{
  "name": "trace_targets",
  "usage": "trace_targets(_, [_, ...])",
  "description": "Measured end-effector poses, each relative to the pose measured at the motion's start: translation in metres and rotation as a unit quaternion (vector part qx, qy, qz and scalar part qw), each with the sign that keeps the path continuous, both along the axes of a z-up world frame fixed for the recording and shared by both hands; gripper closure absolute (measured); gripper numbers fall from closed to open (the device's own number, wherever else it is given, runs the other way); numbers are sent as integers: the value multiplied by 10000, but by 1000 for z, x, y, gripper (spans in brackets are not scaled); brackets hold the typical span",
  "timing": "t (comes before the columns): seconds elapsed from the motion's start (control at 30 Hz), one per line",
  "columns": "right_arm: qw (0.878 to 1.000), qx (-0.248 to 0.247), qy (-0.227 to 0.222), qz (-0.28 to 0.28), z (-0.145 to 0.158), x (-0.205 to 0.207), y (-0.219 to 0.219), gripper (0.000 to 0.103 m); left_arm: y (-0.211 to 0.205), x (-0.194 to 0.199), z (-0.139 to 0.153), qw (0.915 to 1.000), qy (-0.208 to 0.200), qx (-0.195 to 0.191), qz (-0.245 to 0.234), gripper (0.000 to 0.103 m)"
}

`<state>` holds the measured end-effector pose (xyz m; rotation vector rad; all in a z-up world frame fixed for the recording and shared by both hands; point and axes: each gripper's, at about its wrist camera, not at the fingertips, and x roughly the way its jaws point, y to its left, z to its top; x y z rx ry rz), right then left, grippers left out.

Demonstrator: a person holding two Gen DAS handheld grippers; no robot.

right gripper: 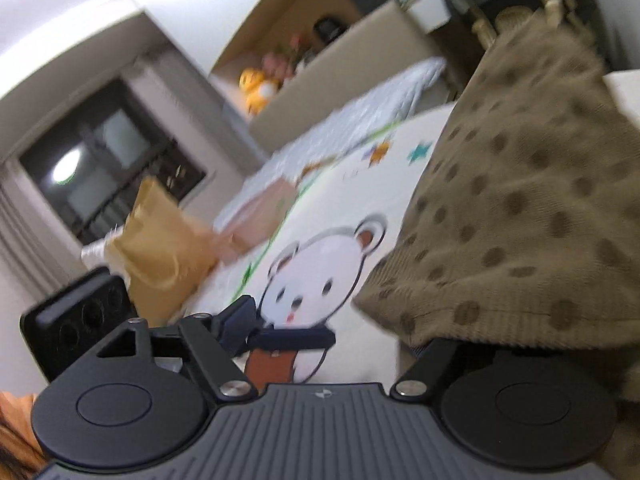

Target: Fold clothes

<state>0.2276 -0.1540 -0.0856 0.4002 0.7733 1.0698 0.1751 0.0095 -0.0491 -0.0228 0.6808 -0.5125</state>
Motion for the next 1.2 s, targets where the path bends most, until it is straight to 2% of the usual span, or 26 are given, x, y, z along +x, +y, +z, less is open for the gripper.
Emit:
trace_targets(0.07, [9992, -28, -11, 395, 1, -7, 9, 26, 3, -2, -2, 10000, 35, -29, 29, 8])
trace_targets(0.17, [9944, 142, -281, 1013, 14, -33, 11, 26, 8, -4, -4, 9999, 87, -73, 72, 8])
trace_targets(0.27, [9907, 165, -707, 1150, 30, -57, 1, 23, 9, -6, -4, 9998, 90, -102, 111, 8])
trace_targets(0.37, [9918, -88, -1069, 699, 44, -66, -19, 20, 4, -4, 0, 9996, -74, -65, 269, 8])
trace_targets(0.43, [9898, -515, -1327, 39, 51, -57, -31, 20, 0, -1, 4, 9988, -242, 26, 435, 8])
trace_targets(0.5, [9796, -1012, -1579, -719, 58, -45, -41, 20, -4, 5, 7, 9972, -418, 165, 592, 8])
trace_targets(0.57, [9607, -1499, -1818, -1471, 64, -32, -51, 20, -8, 13, 7, 9963, -524, 217, 649, 8])
trace_targets(0.6, [9548, -1598, -1823, -1722, 64, -22, -56, 20, -9, 17, 6, 9962, -524, 208, 658, 9])
trace_targets(0.7, [9519, -1527, -1550, -2156, 53, 18, -67, 20, -10, 28, 3, 9964, -514, 182, 655, 19])
trace_targets(0.77, [9596, -1339, -1189, -2168, 41, 45, -70, 20, -13, 35, 1, 9962, -536, 207, 657, 24])
trace_targets(0.8, [9660, -1215, -970, -2066, 33, 58, -70, 20, -14, 39, -1, 9960, -553, 230, 657, 31])
trace_targets(0.87, [9782, -940, -625, -1741, 18, 70, -65, 28, -19, 47, -1, 9963, -590, 275, 561, 48])
trace_targets(0.9, [9832, -799, -470, -1576, 11, 75, -62, 49, -22, 50, -1, 9965, -612, 309, 483, 62])
trace_targets(0.93, [9865, -648, -375, -1454, 5, 77, -60, 63, -27, 54, 1, 9964, -648, 373, 406, 67])
trace_targets(1.03, [9863, -389, -533, -1510, 9, 67, -70, 75, -45, 65, 18, 9953, -826, 461, 186, 69])
trace_targets(1.2, [9728, -196, -913, -2119, 35, 37, -131, 77, -87, 59, 51, 9878, -1439, 307, -506, 69])
